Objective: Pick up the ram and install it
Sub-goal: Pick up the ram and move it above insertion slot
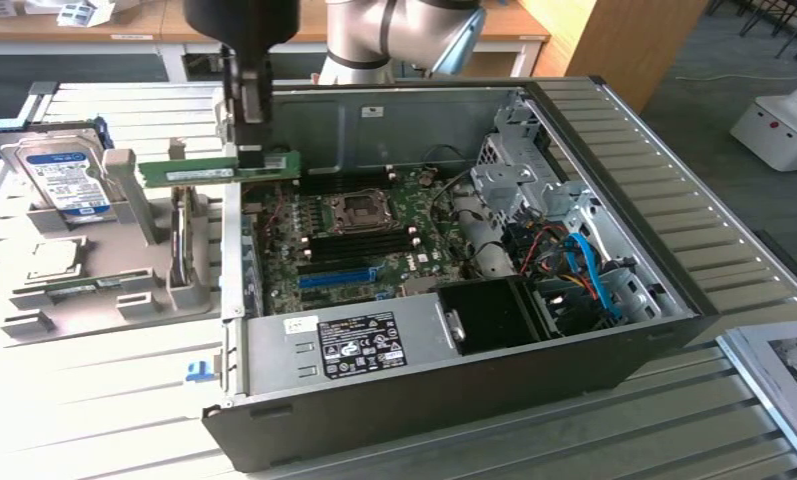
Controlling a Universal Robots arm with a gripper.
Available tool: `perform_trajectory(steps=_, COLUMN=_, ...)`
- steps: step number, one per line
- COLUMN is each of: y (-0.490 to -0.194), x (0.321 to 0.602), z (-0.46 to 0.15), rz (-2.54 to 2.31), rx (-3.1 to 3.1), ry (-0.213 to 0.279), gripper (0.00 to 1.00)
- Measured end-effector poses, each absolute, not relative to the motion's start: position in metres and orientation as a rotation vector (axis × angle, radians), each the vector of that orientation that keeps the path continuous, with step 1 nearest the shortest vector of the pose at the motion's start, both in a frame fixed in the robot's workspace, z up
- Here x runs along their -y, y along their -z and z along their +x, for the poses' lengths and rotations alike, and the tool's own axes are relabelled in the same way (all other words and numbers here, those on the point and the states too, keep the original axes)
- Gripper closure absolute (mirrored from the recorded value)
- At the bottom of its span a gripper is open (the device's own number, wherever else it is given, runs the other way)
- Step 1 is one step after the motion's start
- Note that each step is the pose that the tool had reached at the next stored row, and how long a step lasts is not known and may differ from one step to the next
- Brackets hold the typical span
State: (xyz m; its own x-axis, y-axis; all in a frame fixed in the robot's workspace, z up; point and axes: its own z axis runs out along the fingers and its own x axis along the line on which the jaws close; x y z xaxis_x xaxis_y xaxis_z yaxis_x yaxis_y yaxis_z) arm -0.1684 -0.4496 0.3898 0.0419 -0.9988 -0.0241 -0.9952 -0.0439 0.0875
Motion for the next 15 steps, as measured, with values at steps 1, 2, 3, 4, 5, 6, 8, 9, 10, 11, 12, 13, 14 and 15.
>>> perform_trajectory(steps=1, y=-0.390, x=0.450, z=-0.165, rz=2.234, rx=2.139, ry=0.121, gripper=0.88)
perform_trajectory(steps=2, y=-0.390, x=0.450, z=-0.161, rz=2.235, rx=2.138, ry=0.121, gripper=0.88)
perform_trajectory(steps=3, y=-0.390, x=0.450, z=-0.157, rz=2.235, rx=2.137, ry=0.121, gripper=0.88)
perform_trajectory(steps=4, y=-0.390, x=0.450, z=-0.153, rz=2.236, rx=2.136, ry=0.121, gripper=0.88)
perform_trajectory(steps=5, y=-0.390, x=0.450, z=-0.149, rz=2.237, rx=2.136, ry=0.121, gripper=0.88)
perform_trajectory(steps=6, y=-0.390, x=0.450, z=-0.145, rz=2.237, rx=2.135, ry=0.121, gripper=0.88)
perform_trajectory(steps=8, y=-0.390, x=0.450, z=-0.137, rz=2.239, rx=2.134, ry=0.121, gripper=0.88)
perform_trajectory(steps=9, y=-0.390, x=0.450, z=-0.134, rz=2.239, rx=2.133, ry=0.121, gripper=0.88)
perform_trajectory(steps=10, y=-0.390, x=0.450, z=-0.129, rz=2.240, rx=2.132, ry=0.120, gripper=0.88)
perform_trajectory(steps=11, y=-0.390, x=0.450, z=-0.126, rz=2.240, rx=2.132, ry=0.121, gripper=0.88)
perform_trajectory(steps=12, y=-0.390, x=0.450, z=-0.121, rz=2.241, rx=2.131, ry=0.121, gripper=0.88)
perform_trajectory(steps=13, y=-0.390, x=0.450, z=-0.117, rz=2.241, rx=2.131, ry=0.120, gripper=0.88)
perform_trajectory(steps=14, y=-0.390, x=0.450, z=-0.113, rz=2.242, rx=2.130, ry=0.121, gripper=0.88)
perform_trajectory(steps=15, y=-0.390, x=0.450, z=-0.109, rz=2.243, rx=2.129, ry=0.121, gripper=0.88)
